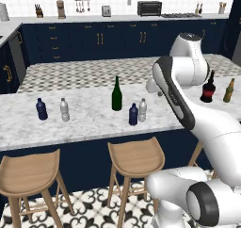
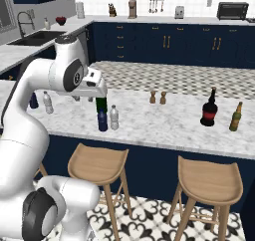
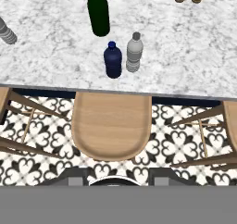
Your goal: Move the plastic bottles in the middle to the plastics group, and the glass bottles in the middle to the glass group.
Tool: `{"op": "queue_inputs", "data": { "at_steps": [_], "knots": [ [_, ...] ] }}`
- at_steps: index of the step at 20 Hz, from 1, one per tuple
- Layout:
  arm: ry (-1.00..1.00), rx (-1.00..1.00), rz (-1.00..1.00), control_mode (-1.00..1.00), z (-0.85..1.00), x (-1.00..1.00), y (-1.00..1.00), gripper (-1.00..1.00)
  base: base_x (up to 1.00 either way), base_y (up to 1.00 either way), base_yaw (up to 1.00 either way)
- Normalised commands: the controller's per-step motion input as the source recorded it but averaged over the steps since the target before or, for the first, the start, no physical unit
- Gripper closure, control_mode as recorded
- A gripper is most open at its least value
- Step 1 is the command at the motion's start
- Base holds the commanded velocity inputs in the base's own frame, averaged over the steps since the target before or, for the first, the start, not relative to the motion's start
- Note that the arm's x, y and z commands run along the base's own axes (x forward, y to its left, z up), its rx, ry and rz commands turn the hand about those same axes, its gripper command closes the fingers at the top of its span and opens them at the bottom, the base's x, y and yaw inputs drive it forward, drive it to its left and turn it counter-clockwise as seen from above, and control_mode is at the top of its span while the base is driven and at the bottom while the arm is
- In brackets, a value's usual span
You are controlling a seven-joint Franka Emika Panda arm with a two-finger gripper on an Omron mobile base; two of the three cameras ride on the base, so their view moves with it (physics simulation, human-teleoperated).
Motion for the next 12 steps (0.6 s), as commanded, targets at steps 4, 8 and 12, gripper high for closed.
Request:
{"op": "queue_inputs", "data": {
  "at_steps": [4,8,12],
  "knots": [
    [0.0,0.0,0.0,-1.0,-0.11,-0.18,-0.06,-1.0,0.0,0.0,0.0],
    [-0.01,-0.01,-0.02,-1.0,-0.56,-0.22,0.32,-1.0,0.0,0.0,0.0],
    [0.04,0.12,-0.12,-1.0,-0.6,0.47,0.39,-1.0,0.0,0.0,0.0]
  ]
}}
